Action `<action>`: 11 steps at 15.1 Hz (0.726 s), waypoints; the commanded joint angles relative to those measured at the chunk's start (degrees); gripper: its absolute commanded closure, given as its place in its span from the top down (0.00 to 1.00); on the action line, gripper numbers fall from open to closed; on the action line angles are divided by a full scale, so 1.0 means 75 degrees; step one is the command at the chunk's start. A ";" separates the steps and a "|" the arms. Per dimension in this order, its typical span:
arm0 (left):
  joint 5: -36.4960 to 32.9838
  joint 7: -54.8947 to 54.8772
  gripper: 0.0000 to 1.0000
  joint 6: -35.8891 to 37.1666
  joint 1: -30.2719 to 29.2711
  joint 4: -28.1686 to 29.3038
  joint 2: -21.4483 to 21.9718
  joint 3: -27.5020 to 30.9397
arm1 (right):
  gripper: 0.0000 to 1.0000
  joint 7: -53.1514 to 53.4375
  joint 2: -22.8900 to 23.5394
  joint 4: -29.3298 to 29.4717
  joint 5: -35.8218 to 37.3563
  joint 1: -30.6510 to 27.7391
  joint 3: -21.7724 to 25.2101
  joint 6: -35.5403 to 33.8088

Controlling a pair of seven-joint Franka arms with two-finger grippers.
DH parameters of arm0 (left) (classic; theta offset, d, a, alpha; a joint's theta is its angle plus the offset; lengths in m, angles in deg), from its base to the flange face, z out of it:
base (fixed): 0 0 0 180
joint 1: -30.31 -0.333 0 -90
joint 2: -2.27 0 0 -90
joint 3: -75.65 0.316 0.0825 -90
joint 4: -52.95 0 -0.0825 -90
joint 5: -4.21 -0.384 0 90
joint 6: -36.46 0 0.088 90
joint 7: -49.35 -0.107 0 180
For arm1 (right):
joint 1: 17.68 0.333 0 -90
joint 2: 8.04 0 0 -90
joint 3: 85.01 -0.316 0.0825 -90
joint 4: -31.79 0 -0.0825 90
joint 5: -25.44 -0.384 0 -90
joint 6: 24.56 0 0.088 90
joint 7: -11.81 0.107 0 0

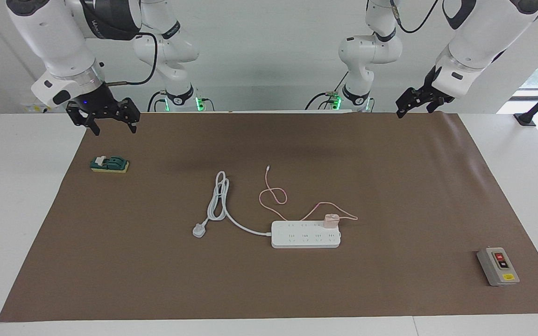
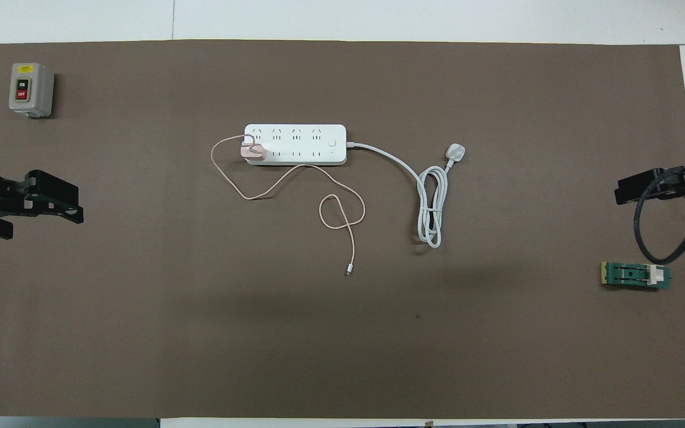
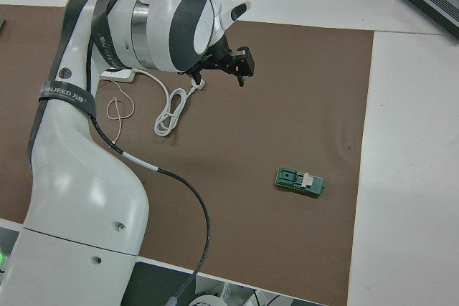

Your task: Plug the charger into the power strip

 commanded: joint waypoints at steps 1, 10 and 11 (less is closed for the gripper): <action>-0.0071 -0.0007 1.00 -0.0193 -0.0077 0.0263 0.0196 -0.0018 | 1.00 0.0004 -0.0177 -0.0147 0.0108 -0.0069 -0.0068 -0.0072; -0.0094 -0.0733 1.00 -0.0510 -0.0088 0.0263 0.0160 -0.0006 | 1.00 0.0004 -0.0177 -0.0147 0.0119 -0.0069 -0.0068 -0.0072; -0.0094 -0.0733 1.00 -0.0510 -0.0112 0.0263 0.0172 -0.0006 | 1.00 0.0004 -0.0177 -0.0147 0.0119 -0.0069 -0.0068 -0.0072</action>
